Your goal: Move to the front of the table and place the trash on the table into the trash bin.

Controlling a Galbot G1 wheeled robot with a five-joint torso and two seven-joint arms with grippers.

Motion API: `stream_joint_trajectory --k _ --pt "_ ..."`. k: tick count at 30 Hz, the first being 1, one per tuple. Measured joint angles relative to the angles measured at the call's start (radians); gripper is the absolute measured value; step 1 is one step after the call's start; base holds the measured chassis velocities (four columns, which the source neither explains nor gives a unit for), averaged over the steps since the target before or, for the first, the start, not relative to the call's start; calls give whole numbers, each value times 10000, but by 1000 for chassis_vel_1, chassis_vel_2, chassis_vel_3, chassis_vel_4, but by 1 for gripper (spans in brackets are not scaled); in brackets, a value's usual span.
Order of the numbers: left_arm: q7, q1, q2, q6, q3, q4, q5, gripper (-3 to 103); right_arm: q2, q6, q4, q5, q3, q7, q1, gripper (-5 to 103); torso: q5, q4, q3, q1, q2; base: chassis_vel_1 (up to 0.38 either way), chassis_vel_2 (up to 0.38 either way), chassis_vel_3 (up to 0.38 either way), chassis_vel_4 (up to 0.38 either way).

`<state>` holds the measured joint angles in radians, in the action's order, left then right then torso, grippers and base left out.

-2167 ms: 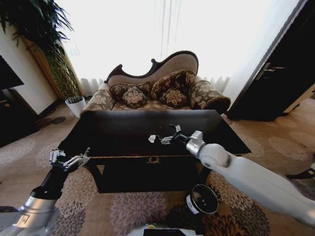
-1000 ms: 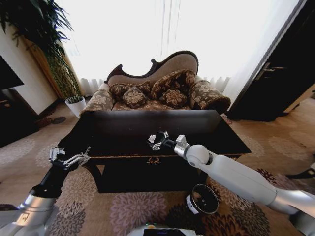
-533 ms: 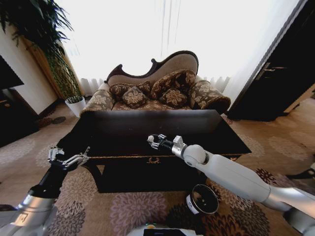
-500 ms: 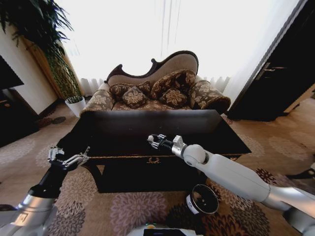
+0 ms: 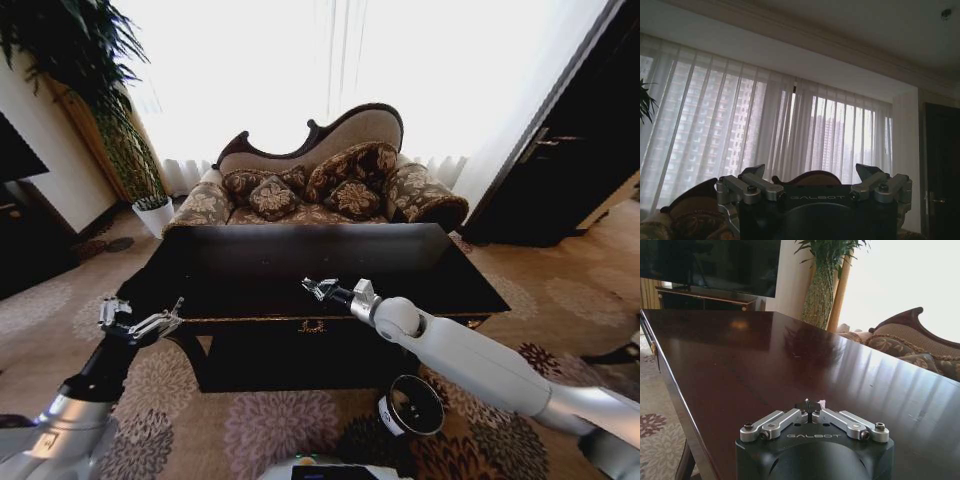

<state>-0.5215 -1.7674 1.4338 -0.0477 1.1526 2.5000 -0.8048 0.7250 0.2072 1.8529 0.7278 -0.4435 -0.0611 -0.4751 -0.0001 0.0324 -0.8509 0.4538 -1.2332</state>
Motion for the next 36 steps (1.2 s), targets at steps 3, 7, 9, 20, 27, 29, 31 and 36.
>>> stream_joint_trajectory --k 3,7,9,20,27,29,31,36 --pt "0 -20 4 0 -1 0 -8 100 -283 -261 218 332 580 -272 -362 0 1 -1 -1 1 0 0 0 0 0" --pt "0 -44 5 11 15 0 -66 100 -636 -427 755 781 1653 -623 -1067 0 0 0 -1 1 0 0 0 0 0" --pt "-1 -41 -4 31 39 0 -123 100 -996 -540 1521 1286 2974 -1107 -2055 0 -1 1 0 0 0 0 0 0 0" --pt "38 -151 26 37 -200 0 -315 100 -849 -908 3396 850 6316 -2283 -6604 0 0 1 1 0 0 0 0 0 0" --pt "55 -288 -8 95 -91 -1 -465 100 -3 -1782 3611 426 7075 -3508 -8468 0 -2 1 1 -1 -1 0 0 0 0" --pt "63 -314 -10 96 -75 -1 -538 100 600 -2394 3454 -70 7145 -4414 -9253 0 -1 0 1 -1 -1 0 0 0 0" --pt "75 -321 -12 96 -74 -1 -568 100 843 -2704 3307 -296 7148 -4896 -9530 0 -2 0 1 -1 -1 0 0 0 0" --pt "102 -253 -88 96 4 0 -693 100 1766 -3730 2221 -1606 6937 -6074 -10556 0 -4 2 1 -1 -2 0 0 0 0"
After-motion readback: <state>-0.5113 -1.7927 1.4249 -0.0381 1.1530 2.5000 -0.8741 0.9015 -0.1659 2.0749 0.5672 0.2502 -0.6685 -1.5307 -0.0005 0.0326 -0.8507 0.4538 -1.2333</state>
